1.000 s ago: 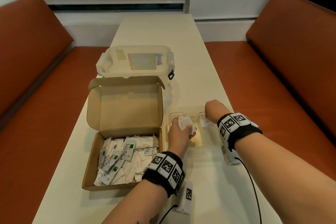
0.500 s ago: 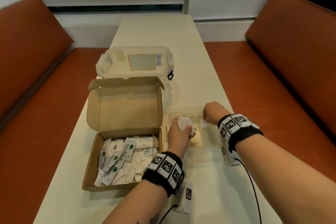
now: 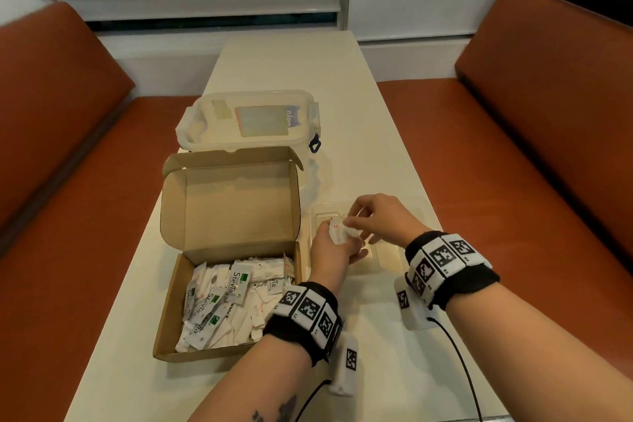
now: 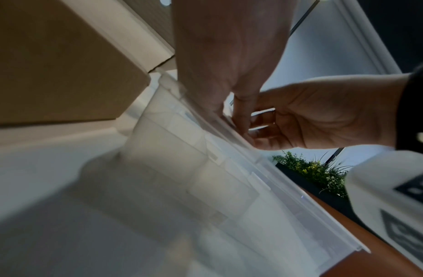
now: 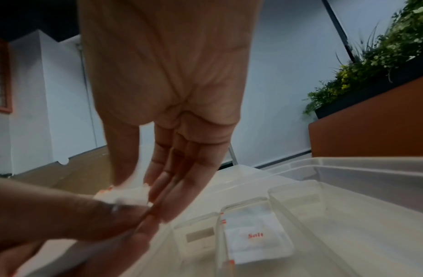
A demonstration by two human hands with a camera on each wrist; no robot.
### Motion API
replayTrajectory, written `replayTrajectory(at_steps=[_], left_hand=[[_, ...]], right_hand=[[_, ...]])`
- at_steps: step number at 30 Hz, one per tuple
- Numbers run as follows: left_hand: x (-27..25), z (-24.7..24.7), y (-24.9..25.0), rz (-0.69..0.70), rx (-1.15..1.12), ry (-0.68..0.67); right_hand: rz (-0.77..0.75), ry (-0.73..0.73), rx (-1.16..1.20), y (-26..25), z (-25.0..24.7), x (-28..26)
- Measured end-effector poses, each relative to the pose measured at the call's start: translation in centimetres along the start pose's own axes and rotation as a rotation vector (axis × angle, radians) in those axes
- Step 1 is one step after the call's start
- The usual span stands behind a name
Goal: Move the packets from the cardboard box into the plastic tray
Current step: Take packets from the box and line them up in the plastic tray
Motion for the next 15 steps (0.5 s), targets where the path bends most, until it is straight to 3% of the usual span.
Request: replayTrajectory(at_steps=[6, 15], left_hand=[[0.1, 0.0, -0.4, -0.03, -0.027, -0.003], [0.4, -1.1, -0.7, -0.036, -0.025, 0.062]], right_hand=[[-0.007, 0.083, 0.151, 1.5, -0.8, -0.8], [-0.006, 0.076, 0.093, 2.1, -1.9, -0.7]])
Point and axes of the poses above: each hand's wrist, its own x-axis towards the middle knuckle, its own z-axis out of the palm, y = z × x, the point moved 8 cm from there along x, towards the middle knuckle, and after that the axes turned 10 degrees about -y, right-handed, at the moved point
